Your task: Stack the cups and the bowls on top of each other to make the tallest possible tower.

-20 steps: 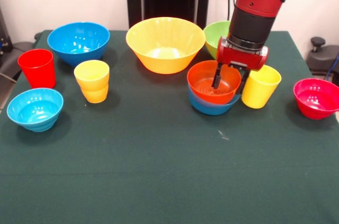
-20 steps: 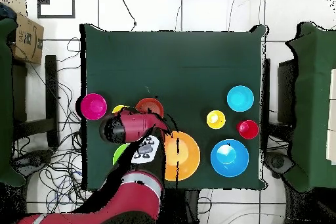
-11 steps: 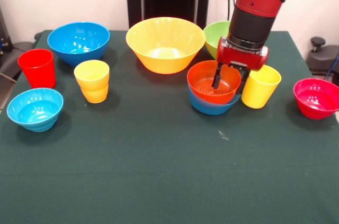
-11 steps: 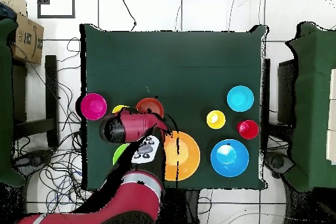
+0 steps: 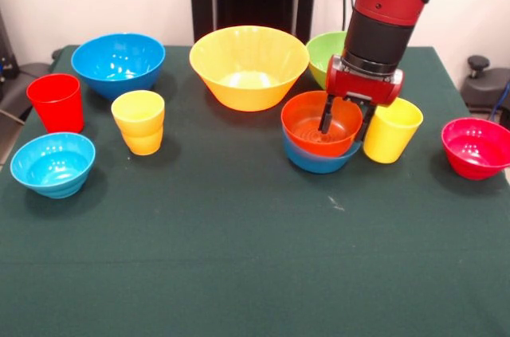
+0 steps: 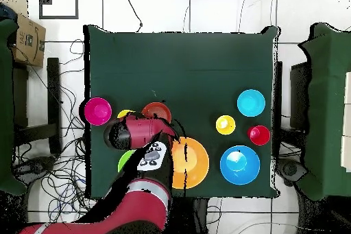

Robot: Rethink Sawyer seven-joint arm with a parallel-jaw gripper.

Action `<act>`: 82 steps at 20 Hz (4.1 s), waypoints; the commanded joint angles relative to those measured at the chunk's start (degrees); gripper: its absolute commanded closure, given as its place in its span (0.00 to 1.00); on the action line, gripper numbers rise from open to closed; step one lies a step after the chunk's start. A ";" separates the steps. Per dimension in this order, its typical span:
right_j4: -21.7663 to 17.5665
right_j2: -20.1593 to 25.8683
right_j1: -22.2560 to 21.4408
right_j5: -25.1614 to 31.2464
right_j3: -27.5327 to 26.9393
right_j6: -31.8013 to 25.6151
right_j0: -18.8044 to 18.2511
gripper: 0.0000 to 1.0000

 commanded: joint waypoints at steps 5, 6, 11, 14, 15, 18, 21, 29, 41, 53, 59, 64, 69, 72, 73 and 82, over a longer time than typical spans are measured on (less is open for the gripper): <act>1.75 5.80 -6.12 9.05 0.59 4.74 -1.28 0.00; 1.80 6.07 -7.09 10.41 0.55 4.23 -1.59 0.00; 2.00 7.07 -9.58 13.44 0.50 3.51 -2.54 0.00; 2.17 7.64 -10.15 14.38 -0.08 3.49 -2.86 0.00; 2.20 7.71 -10.13 14.66 -0.33 3.53 -2.88 0.00; 2.22 7.98 -9.99 15.35 -1.01 3.47 -3.05 0.00; 1.99 8.18 -9.84 15.12 -0.99 3.50 -3.32 0.00; 1.88 8.78 -9.30 15.02 -1.44 3.99 -2.82 0.00; 4.18 6.47 -7.56 14.95 -3.14 8.00 2.03 0.00; 6.55 4.87 -4.99 14.49 -5.03 9.16 5.22 0.00; 6.89 4.48 -3.26 12.64 -4.89 8.96 5.58 0.00; 6.82 4.43 -2.61 11.15 -4.47 9.05 5.74 0.00; 6.56 4.59 -2.39 10.95 -4.48 8.25 5.07 0.00; 6.56 4.98 -1.61 10.04 -4.61 8.14 4.83 0.00; 6.58 5.05 -1.52 9.87 -4.55 8.17 4.87 0.00; 6.41 6.45 1.42 6.02 -4.50 8.04 4.21 0.00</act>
